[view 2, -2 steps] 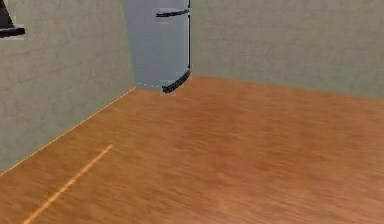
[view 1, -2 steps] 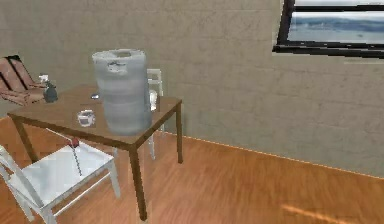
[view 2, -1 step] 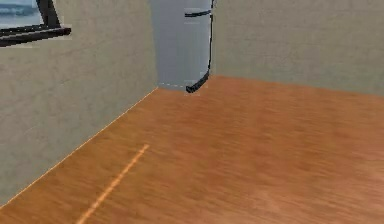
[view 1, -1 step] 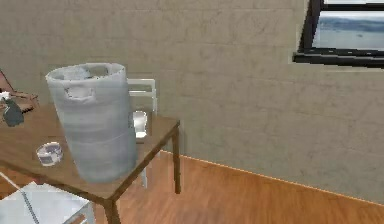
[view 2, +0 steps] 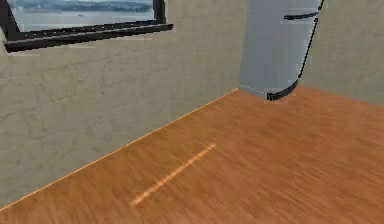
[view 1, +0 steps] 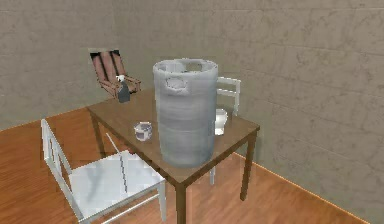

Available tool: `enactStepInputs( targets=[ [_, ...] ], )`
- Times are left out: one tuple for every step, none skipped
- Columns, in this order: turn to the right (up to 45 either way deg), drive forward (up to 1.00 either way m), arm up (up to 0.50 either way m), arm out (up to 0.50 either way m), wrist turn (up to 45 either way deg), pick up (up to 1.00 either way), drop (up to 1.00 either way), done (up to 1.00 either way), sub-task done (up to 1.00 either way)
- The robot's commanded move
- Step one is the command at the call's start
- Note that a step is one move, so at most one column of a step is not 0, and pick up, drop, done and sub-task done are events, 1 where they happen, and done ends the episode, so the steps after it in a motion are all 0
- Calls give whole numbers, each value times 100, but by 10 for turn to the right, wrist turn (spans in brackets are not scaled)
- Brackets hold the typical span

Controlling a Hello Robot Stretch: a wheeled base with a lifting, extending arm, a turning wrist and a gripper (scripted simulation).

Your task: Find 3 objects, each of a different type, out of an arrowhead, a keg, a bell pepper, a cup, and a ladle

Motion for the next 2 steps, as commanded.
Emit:
enactStepInputs(
  targets=[
    [0,0,0,0,0,0,0,0,100],
    [450,0,0,0,0,0,0,0,0]
  ],
)
